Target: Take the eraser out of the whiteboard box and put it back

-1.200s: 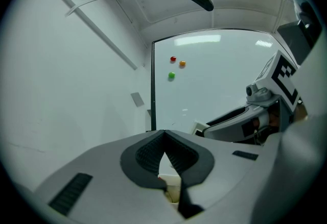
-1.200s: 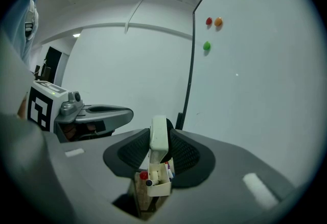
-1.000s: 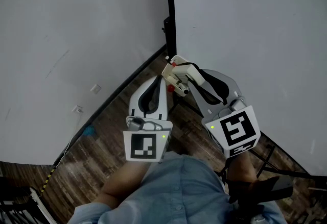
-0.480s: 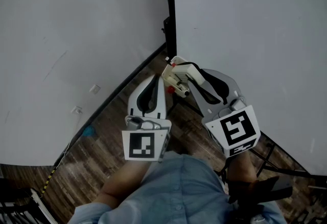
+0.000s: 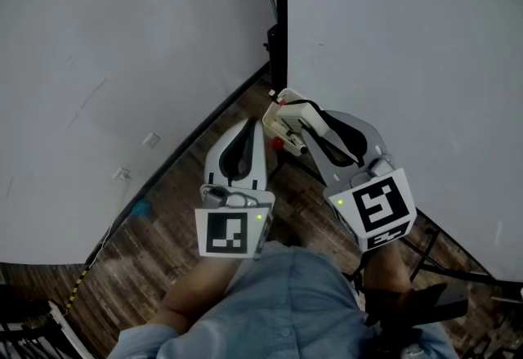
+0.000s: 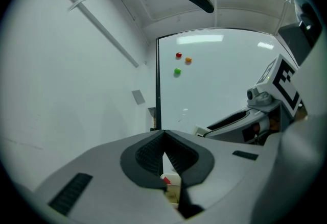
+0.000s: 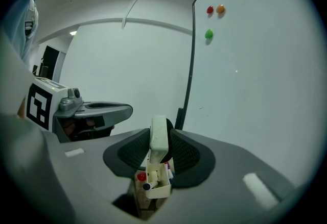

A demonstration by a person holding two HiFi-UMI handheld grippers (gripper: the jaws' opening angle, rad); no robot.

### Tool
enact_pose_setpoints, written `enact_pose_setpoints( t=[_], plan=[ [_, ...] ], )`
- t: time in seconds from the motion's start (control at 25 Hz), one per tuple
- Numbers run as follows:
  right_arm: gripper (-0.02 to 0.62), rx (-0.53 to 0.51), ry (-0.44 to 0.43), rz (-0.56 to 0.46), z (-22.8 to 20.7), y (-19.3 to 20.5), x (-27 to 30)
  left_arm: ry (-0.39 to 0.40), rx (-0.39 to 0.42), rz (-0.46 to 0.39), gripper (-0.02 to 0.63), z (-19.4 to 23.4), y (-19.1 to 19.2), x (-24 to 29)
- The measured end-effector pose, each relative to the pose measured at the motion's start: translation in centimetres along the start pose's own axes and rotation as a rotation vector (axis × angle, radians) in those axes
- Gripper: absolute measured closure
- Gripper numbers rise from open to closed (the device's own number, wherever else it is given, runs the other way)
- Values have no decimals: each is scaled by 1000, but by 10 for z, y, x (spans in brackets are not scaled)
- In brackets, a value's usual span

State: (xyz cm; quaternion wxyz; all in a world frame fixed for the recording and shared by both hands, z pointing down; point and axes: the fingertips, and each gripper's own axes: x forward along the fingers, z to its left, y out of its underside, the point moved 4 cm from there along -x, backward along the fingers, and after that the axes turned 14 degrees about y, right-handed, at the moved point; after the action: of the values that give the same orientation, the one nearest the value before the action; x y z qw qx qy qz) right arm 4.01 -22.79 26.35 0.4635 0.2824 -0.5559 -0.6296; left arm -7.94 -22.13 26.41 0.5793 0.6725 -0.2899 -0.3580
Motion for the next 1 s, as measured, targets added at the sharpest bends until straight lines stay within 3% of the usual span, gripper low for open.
enact_pose_setpoints(
  t=[1.0],
  plan=[
    [471, -20, -10, 133, 9, 29, 43, 13, -39, 24, 603, 37, 15, 14]
  ],
)
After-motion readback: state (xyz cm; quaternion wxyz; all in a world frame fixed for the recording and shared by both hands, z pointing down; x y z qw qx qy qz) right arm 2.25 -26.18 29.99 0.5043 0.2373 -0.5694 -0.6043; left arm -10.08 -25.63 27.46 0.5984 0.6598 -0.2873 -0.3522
